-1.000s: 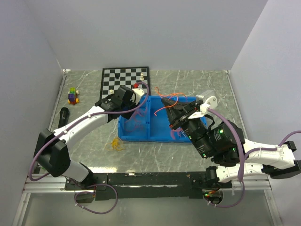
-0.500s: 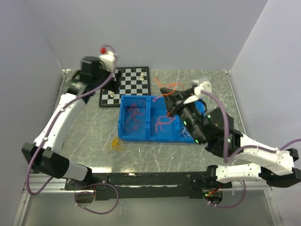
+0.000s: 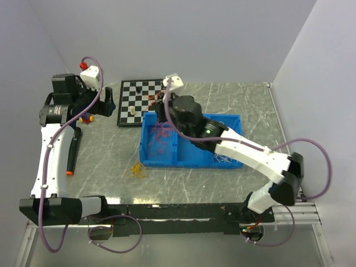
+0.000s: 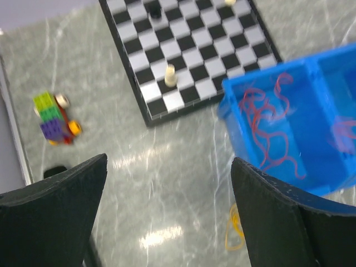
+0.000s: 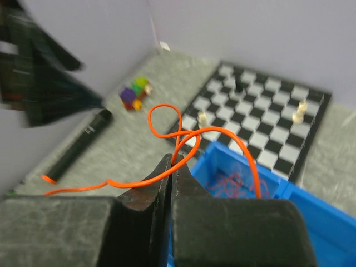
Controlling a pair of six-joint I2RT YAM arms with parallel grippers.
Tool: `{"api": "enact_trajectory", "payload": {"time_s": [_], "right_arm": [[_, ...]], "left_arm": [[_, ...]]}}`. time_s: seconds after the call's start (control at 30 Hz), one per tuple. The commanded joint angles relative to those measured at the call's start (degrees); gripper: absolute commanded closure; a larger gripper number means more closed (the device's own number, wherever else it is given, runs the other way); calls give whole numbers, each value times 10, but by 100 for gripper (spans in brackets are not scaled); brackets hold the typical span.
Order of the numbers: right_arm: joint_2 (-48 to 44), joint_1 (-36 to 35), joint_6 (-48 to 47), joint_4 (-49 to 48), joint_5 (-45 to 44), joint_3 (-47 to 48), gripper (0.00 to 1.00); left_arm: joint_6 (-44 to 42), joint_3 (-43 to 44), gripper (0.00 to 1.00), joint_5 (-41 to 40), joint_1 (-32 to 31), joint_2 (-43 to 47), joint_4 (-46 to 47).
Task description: Untangle the cables
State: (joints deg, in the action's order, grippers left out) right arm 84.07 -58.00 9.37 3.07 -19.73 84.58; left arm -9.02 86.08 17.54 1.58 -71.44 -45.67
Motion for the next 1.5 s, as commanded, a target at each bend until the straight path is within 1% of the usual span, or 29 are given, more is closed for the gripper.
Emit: {"api": "enact_trajectory", "payload": {"time_s": [0.0,0.1,0.33,0.57,0.7,0.83,0.87,0.97,1.0,1.07,1.13,1.2,1.33,1.4,1.47], "right_arm": [[42,37,48,2,52,37,100],[70,51,61,6,57,39,100],[94,65,93,7,62,-3,100],[137,68,132,73,72,-5,100],[149,68,158,90,88,-11,100],[161,67,180,134,86,-8,100],[164,67,187,144,86,-7,98],[167,68,203,165,91,-13,76],[167,67,210,173,92,-14,66],[164,68,222,192,88,-12,52],[158,68,231,204,87,-10,41],[145,66,233,214,87,-8,38],[93,61,227,227,80,-8,38],[56,53,215,212,83,-27,40],[15,27,194,177,89,-60,41]], "left_arm": [[-37,6,3,57,20,3,-38],[-41,5,3,65,38,11,-32],[-36,-15,3,53,44,26,0],[-25,-29,3,58,45,14,6],[-19,-40,3,60,47,13,19],[-14,-45,3,63,46,10,23],[-16,-47,3,65,46,10,23],[-23,-50,3,68,46,9,18],[-30,-50,3,75,46,7,11],[-37,-49,3,85,46,4,1],[-41,-51,3,90,46,4,-1],[-44,-57,3,95,46,2,-2],[-94,-69,3,131,46,-8,-38],[-122,-91,3,136,45,-8,-49],[-154,-123,3,140,45,-8,-57]]}}
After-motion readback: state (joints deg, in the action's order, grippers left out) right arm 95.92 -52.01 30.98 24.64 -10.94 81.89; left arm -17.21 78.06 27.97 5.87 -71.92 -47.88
